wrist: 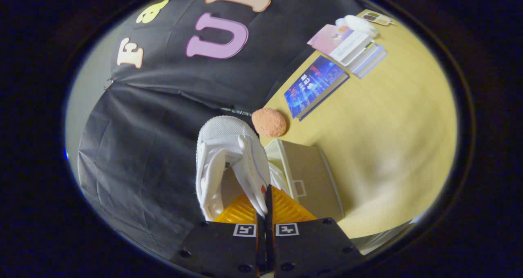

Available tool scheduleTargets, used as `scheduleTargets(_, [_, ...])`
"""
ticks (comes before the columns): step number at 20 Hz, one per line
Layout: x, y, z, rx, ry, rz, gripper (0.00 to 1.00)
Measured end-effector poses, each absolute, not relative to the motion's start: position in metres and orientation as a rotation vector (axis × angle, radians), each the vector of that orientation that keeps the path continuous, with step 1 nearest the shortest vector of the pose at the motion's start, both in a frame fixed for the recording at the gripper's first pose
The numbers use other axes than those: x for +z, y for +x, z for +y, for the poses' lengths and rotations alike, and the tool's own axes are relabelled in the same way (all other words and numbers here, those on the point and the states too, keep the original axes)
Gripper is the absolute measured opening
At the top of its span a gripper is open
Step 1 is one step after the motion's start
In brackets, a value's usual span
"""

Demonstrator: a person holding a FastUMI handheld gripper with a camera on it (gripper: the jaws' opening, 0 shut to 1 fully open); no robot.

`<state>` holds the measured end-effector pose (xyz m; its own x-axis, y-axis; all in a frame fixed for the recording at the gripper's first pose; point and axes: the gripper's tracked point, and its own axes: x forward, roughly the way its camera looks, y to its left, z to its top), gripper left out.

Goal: Open the storage box then place both shoes into the box .Put the left shoe in first, then the right shoe, with the right side of both shoes facing outward in a uniform manner.

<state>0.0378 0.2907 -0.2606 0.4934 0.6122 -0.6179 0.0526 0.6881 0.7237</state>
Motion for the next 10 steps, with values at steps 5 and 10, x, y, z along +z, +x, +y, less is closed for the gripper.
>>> scheduleTargets(5, [-0.302,0.039,0.342,0.339,0.575,1.052,0.03])
scheduleTargets(10, [-0.333,0.04,0.331,0.233,0.329,1.017,0.03])
